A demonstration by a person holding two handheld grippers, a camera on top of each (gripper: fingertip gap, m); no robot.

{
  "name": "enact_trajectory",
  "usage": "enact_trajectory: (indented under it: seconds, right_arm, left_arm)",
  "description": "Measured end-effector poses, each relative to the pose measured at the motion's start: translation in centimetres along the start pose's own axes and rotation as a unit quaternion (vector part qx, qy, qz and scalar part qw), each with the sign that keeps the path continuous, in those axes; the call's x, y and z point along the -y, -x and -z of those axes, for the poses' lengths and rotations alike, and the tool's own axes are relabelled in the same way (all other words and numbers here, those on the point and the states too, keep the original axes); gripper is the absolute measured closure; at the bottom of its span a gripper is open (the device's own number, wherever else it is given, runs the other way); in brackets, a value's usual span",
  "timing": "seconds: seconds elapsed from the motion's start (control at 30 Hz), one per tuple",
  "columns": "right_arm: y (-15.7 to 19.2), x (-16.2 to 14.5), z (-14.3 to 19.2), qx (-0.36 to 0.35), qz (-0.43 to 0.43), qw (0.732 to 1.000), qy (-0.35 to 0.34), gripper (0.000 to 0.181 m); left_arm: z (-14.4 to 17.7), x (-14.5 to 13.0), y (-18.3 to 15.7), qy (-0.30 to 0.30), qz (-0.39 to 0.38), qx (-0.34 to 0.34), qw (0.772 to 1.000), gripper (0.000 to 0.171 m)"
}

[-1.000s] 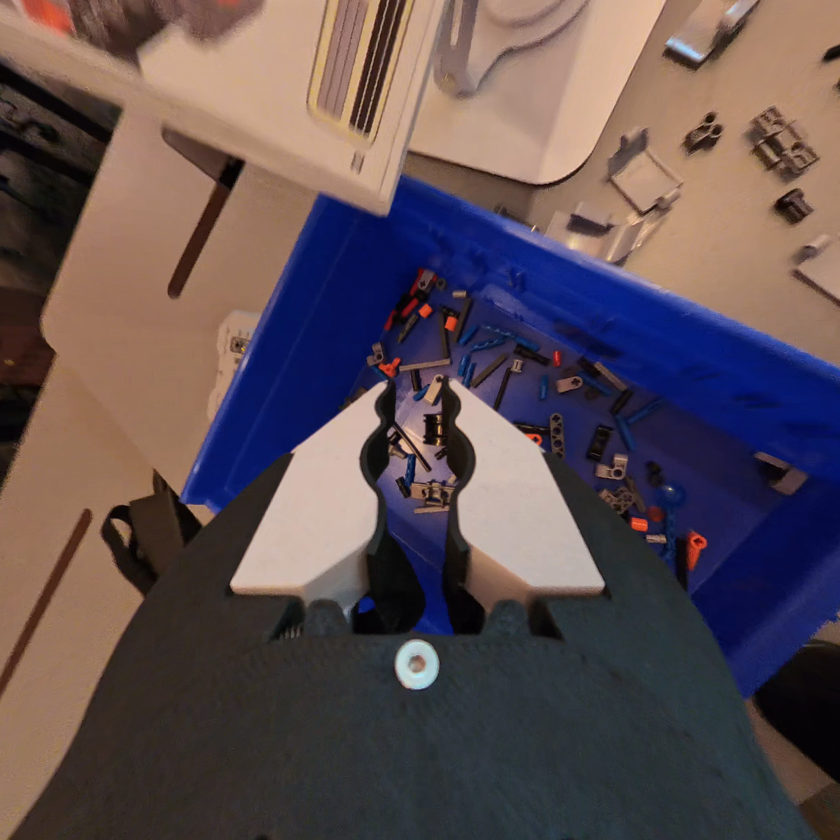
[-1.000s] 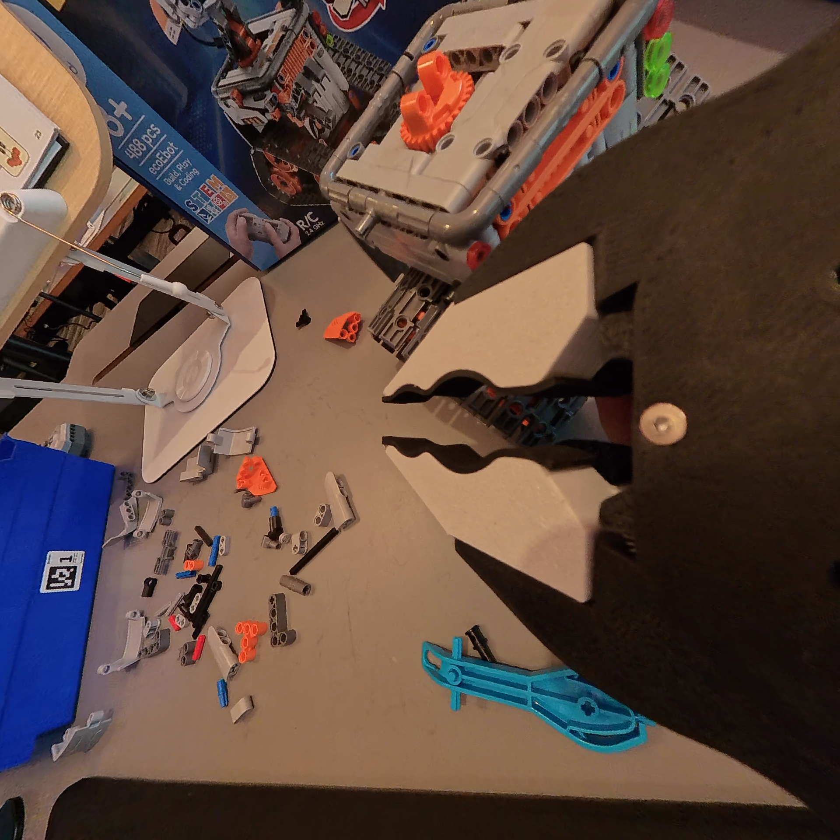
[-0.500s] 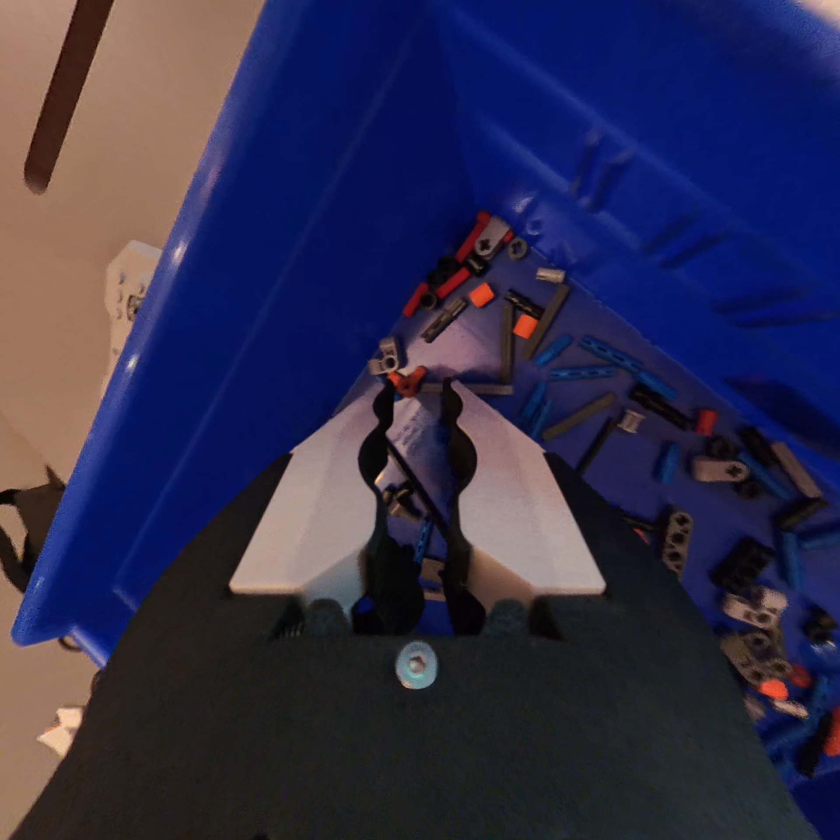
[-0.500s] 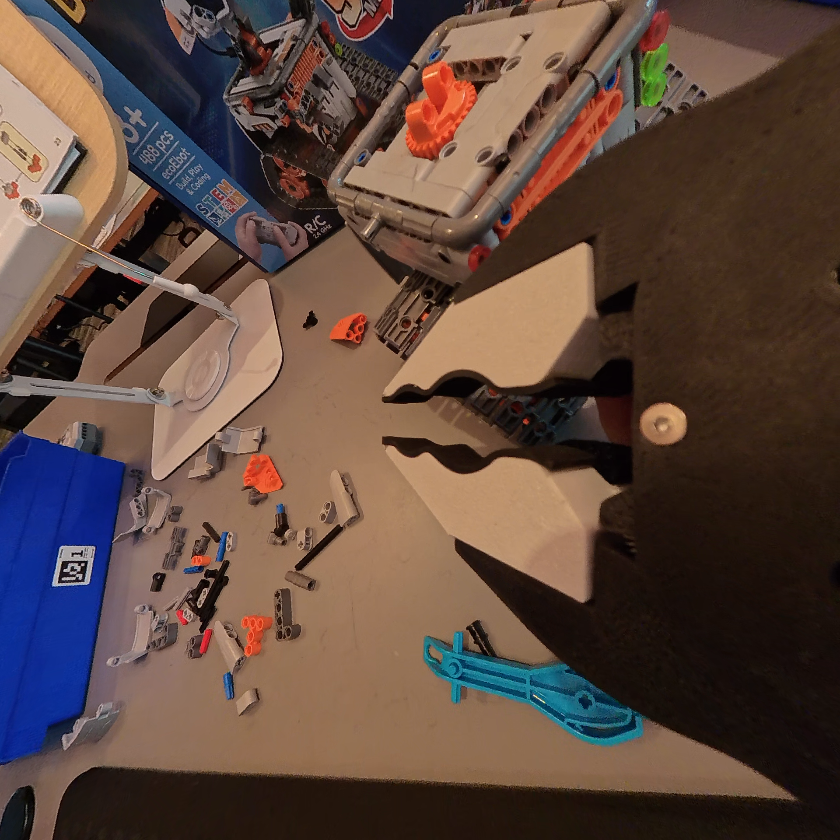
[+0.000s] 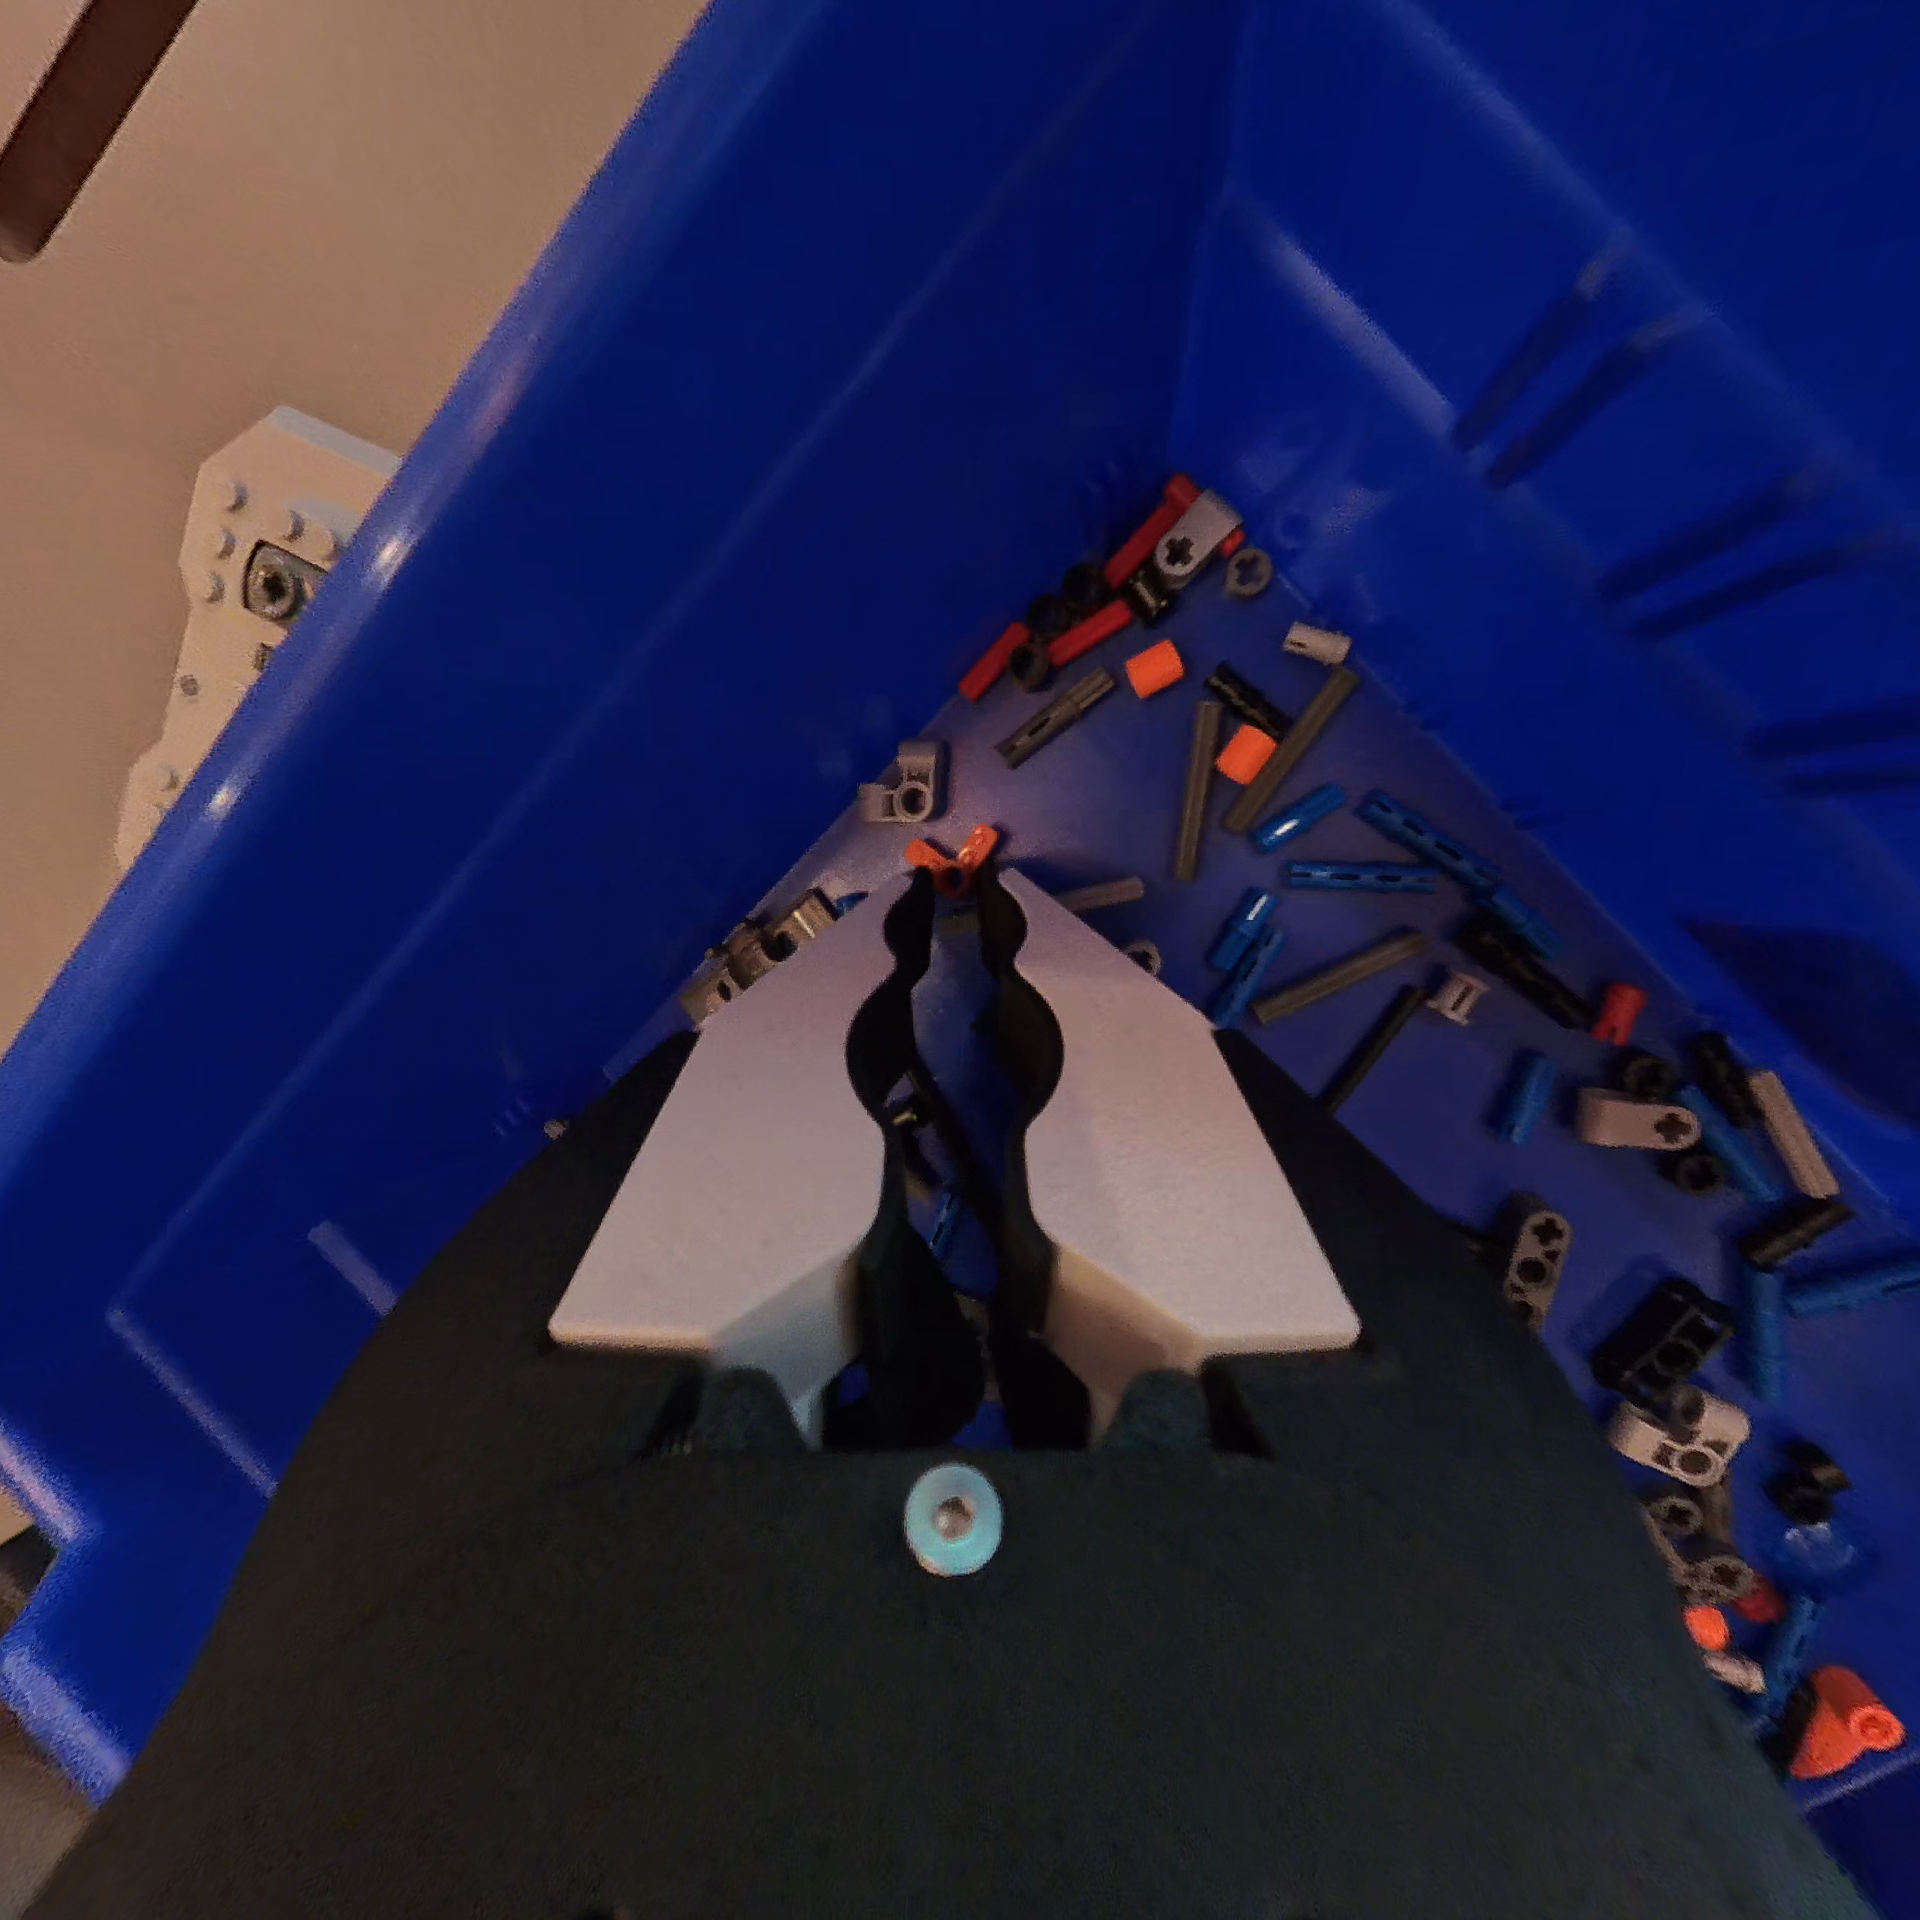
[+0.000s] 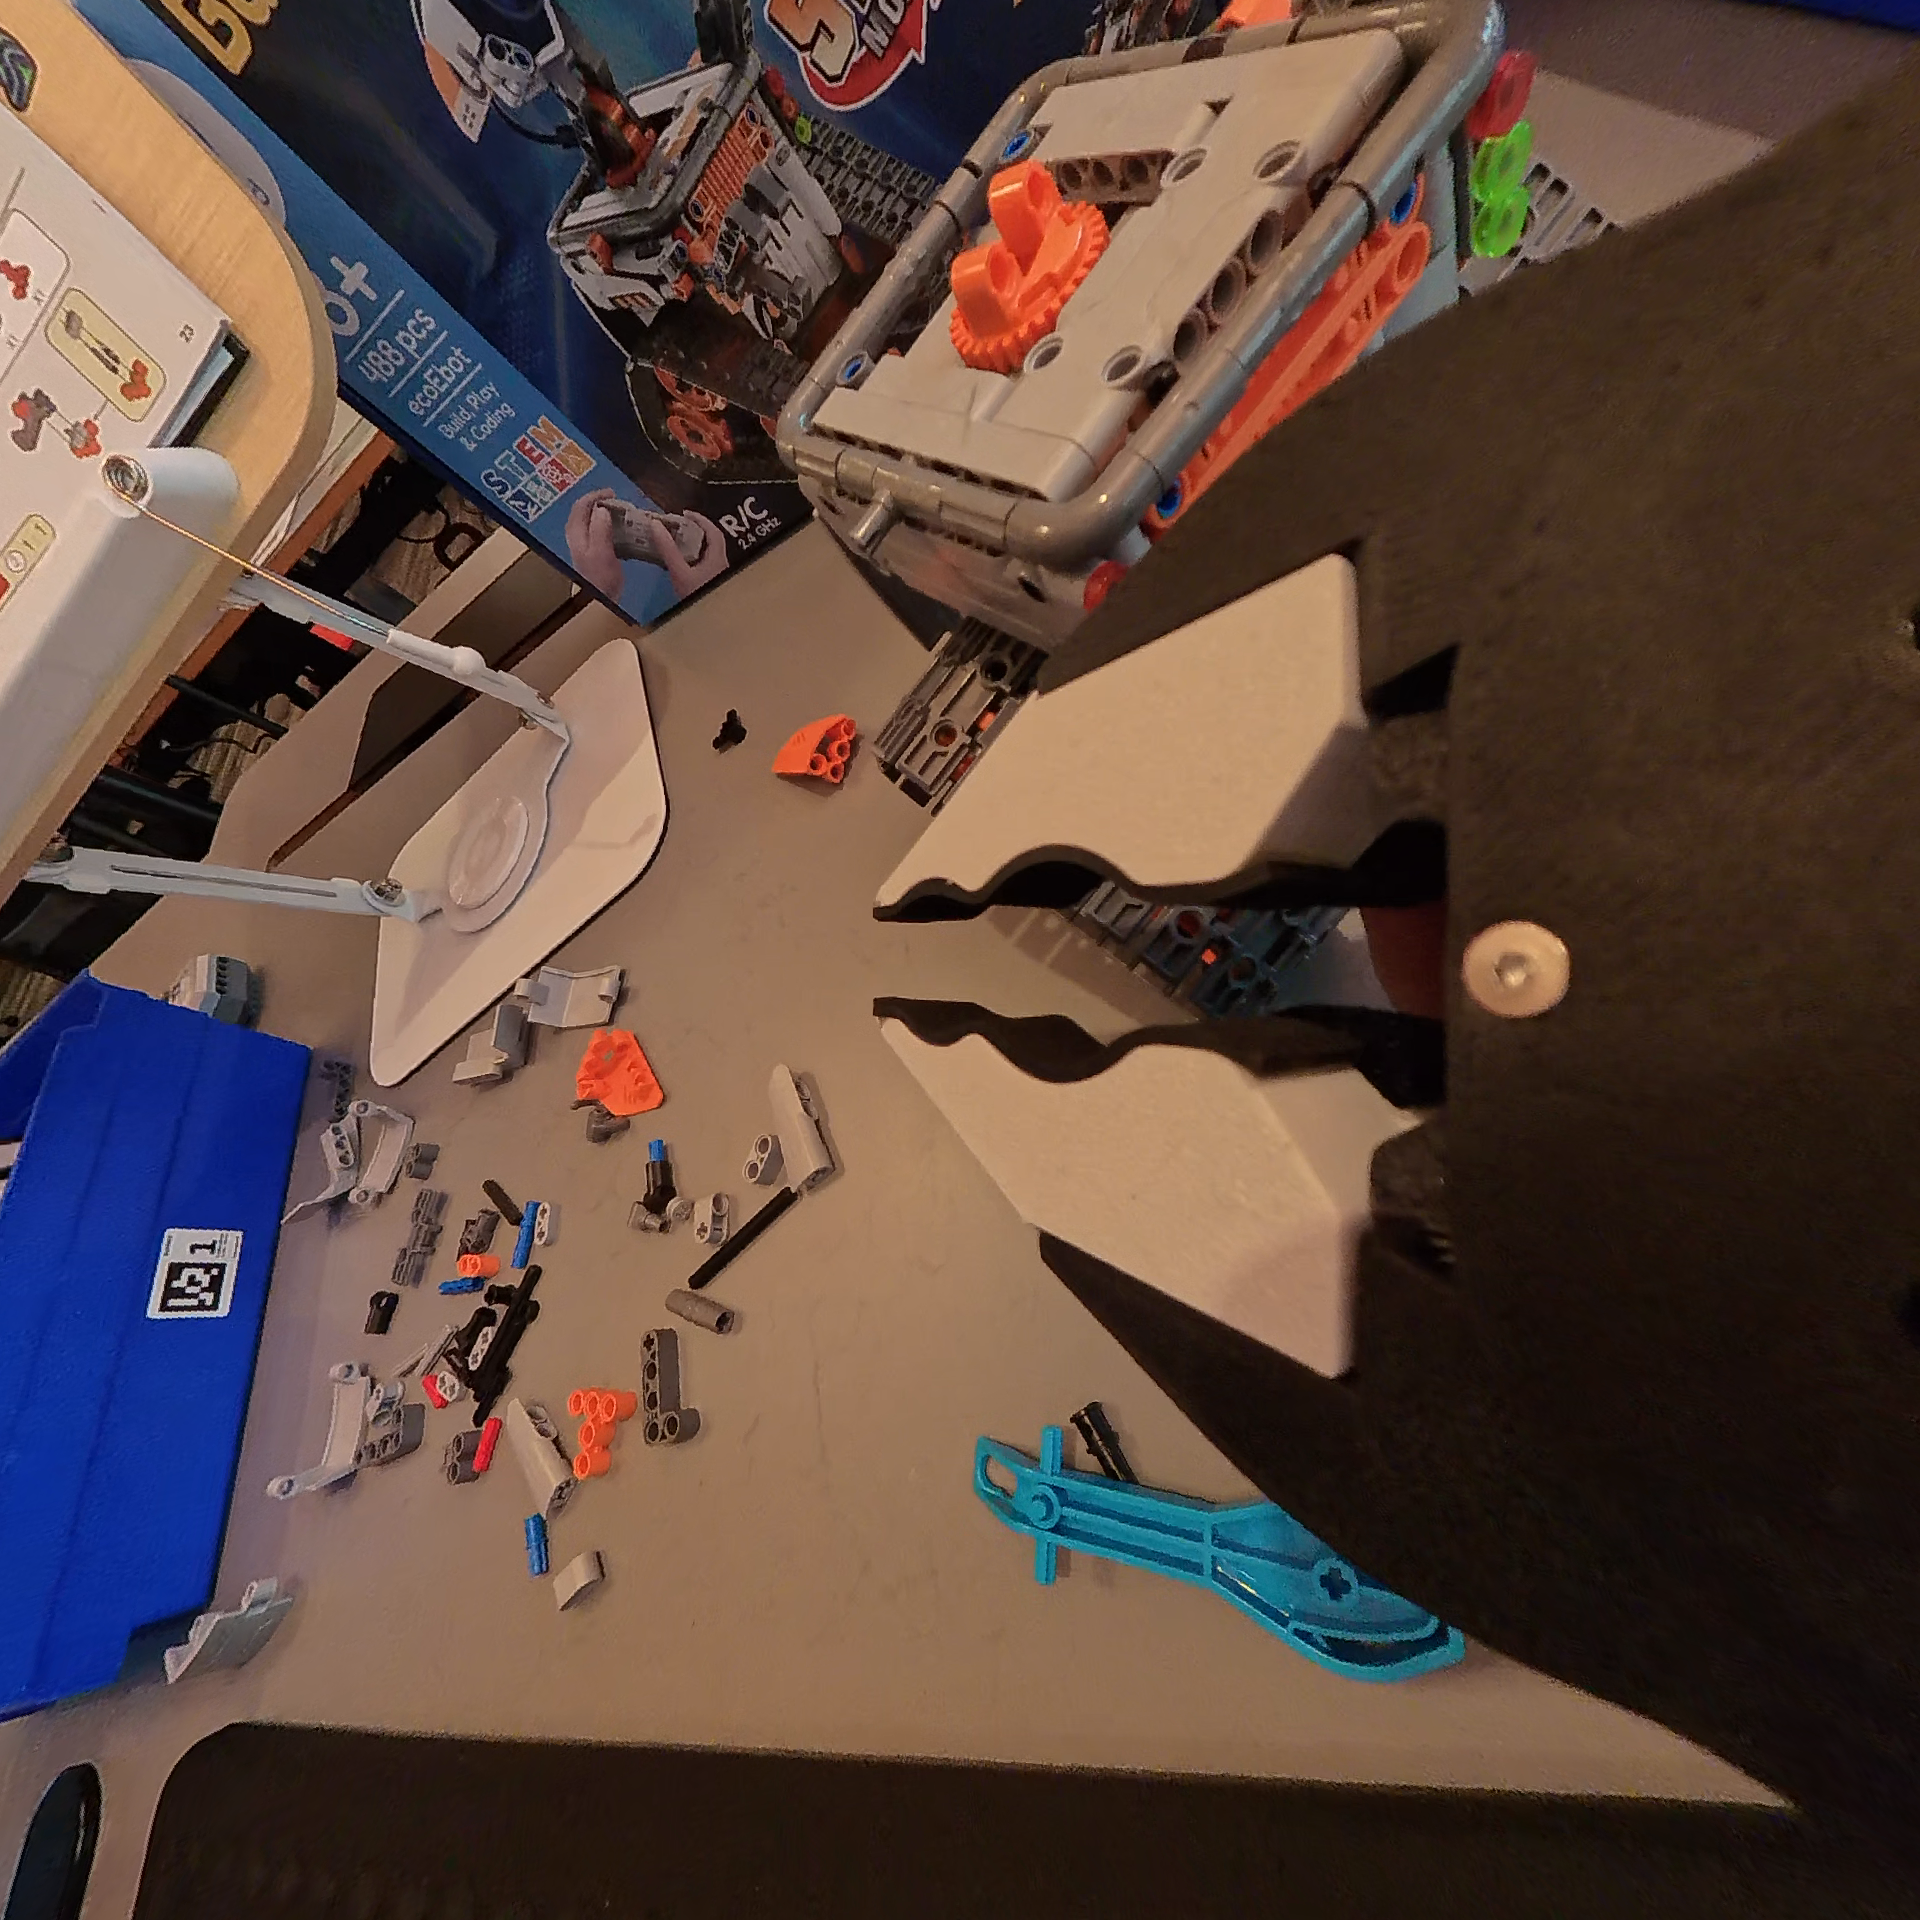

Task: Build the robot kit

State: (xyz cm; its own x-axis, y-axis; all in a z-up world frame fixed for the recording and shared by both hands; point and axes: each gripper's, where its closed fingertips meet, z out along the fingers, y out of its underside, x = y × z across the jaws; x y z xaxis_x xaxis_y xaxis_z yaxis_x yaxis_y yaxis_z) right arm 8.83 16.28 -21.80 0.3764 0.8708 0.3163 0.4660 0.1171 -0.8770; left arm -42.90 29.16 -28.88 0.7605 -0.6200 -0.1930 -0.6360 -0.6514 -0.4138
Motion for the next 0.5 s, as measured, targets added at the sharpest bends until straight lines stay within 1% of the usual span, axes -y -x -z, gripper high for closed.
enact_trajectory:
  seconds: [0.07, 0.13, 0.23, 0.3, 0.33, 0.4, 0.43, 0.5]
  right_arm:
    - [0.0, 0.0, 0.0, 0.0, 0.001, 1.0, 0.0, 0.169]
    - [0.0, 0.1, 0.0, -0.001, 0.001, 1.0, 0.0, 0.169]
    - [0.1, 0.3, 0.1, -0.002, 0.004, 1.0, -0.004, 0.169]
    - [0.1, 0.5, 0.1, -0.001, 0.007, 1.0, -0.006, 0.169]
    - [0.2, 0.6, 0.0, 0.0, 0.009, 1.0, -0.006, 0.169]
    - [0.4, 0.7, 0.0, 0.001, 0.012, 1.0, -0.007, 0.169]
    - [0.4, 0.8, 0.0, 0.002, 0.013, 1.0, -0.007, 0.169]
    - [0.5, 0.8, 0.0, 0.001, 0.019, 1.0, -0.003, 0.169]
  left_arm:
    - [1.2, 0.4, -0.3, -0.018, 0.0, 0.003, 1.0, 0.165]
    - [3.1, 1.0, -0.8, -0.036, -0.01, 0.008, 0.999, 0.165]
    - [7.1, 2.0, -2.2, -0.062, -0.031, 0.016, 0.997, 0.165]
    - [10.1, 2.8, -3.3, -0.07, -0.069, 0.046, 0.994, 0.165]
    - [11.6, 3.4, -4.3, -0.078, -0.088, 0.054, 0.992, 0.165]
    - [13.9, 5.2, -7.8, -0.114, -0.111, 0.03, 0.987, 0.165]
    - [14.6, 6.0, -9.8, -0.126, -0.125, 0.013, 0.984, 0.165]
    - [14.5, 7.2, -13.9, -0.13, -0.169, -0.01, 0.977, 0.165]
